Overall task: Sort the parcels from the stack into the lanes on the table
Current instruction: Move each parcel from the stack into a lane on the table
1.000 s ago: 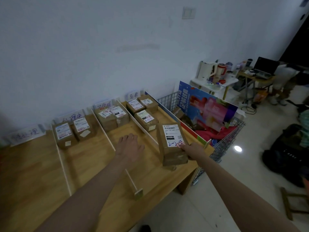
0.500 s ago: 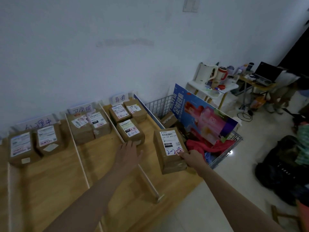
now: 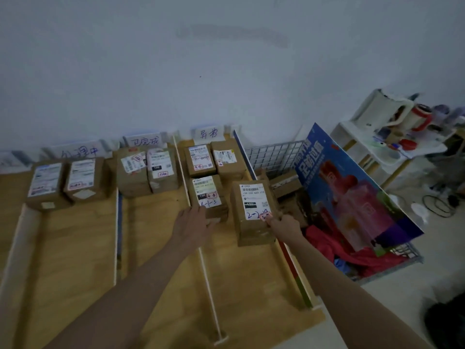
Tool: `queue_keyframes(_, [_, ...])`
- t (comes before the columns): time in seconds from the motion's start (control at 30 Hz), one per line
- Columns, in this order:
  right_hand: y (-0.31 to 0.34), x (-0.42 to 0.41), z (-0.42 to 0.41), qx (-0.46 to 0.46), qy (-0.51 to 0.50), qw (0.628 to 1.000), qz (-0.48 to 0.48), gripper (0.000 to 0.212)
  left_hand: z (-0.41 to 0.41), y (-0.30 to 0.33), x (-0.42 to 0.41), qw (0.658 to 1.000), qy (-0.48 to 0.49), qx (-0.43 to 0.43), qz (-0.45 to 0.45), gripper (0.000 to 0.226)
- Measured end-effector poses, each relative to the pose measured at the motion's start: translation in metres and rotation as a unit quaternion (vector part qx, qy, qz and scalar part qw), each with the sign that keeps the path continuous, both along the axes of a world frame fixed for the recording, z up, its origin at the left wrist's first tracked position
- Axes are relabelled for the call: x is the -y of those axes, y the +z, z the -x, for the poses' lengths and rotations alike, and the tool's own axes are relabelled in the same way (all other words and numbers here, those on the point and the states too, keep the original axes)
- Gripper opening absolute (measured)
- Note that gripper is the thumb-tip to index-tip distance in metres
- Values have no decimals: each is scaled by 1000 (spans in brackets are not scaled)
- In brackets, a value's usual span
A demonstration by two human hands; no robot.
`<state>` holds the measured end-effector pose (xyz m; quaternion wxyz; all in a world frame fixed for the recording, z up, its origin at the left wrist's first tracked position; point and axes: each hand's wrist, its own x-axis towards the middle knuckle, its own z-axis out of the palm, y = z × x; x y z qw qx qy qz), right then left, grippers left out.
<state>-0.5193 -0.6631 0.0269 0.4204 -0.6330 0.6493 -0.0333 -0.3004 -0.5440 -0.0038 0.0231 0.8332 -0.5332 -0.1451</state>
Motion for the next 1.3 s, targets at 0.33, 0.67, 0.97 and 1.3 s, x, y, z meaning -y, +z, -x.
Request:
queue_keyframes(0.33, [-56,90,-37,-12,93,996,-12,33,-3,-31,54,995,84,-6,-55,54])
queue_keyframes(0.67, [-89,117,-59,-35,124,992,-6,28,-2,-54,59,990,97,-1,-101,58])
queue_keyframes(0.97, [-92,117,-65,-22,149,988,-16,33,1,-50,60,989,102,0,-103,58])
queue_keyframes(1.3, [-26,104,-78,-22,266,960,79,28,-16,12,18,984,168,17,-54,57])
